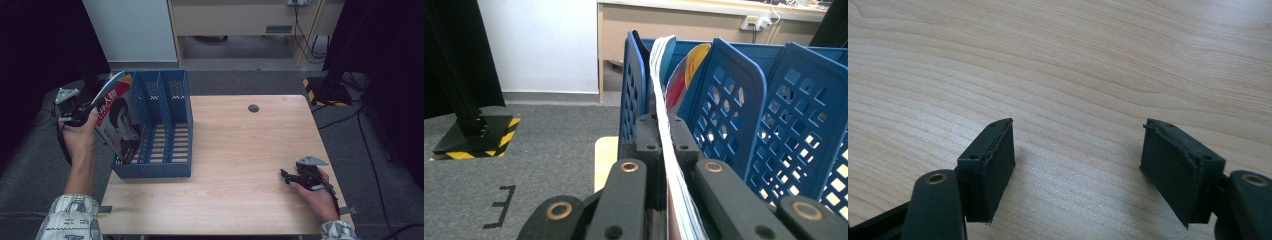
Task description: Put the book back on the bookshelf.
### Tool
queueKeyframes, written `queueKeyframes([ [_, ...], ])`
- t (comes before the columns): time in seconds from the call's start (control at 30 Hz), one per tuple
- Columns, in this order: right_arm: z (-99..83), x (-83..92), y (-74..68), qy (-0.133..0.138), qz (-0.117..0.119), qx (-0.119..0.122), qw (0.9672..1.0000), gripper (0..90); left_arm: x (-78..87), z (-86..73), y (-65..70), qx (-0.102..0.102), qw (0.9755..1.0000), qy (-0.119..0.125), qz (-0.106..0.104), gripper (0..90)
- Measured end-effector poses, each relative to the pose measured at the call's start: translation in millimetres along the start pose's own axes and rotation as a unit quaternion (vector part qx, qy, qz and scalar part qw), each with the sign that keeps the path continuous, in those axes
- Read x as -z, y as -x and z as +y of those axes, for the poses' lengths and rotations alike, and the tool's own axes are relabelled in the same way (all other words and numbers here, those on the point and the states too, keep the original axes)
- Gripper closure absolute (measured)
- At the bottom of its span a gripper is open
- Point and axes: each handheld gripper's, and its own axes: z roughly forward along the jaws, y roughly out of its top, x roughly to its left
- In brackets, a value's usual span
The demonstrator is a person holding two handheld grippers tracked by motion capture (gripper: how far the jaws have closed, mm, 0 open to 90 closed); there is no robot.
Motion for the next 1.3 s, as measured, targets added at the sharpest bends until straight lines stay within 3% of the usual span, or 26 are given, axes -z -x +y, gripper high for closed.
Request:
queueKeyframes([
  [0.4,-0.2,0.0,-0.2,0.0,0.0,0.0,1.0,29.6,-0.1,-1.2,0.0,0.001,1.0,-0.004,-0.001,83.1],
  [0.73,-0.2,0.0,-0.2,0.0,0.0,0.0,1.0,29.6,3.4,-3.4,0.3,-0.005,0.9998,0.013,0.01,51.9],
  [0.87,-0.2,0.1,-0.2,0.0,0.0,0.0,1.0,29.6,7.7,-2.0,-1.7,-0.006,0.9997,0.025,0.0,41.8],
  [1.07,-0.2,0.0,-0.2,0.0,0.0,0.001,1.0,29.6,18.6,6.3,-0.2,-0.017,0.9984,0.053,-0.011,31.1],
  [1.3,-0.3,0.1,-0.3,0.0,-0.001,0.0,1.0,29.5,36.0,14.5,8.4,-0.04,0.9965,0.069,-0.028,28.1],
])
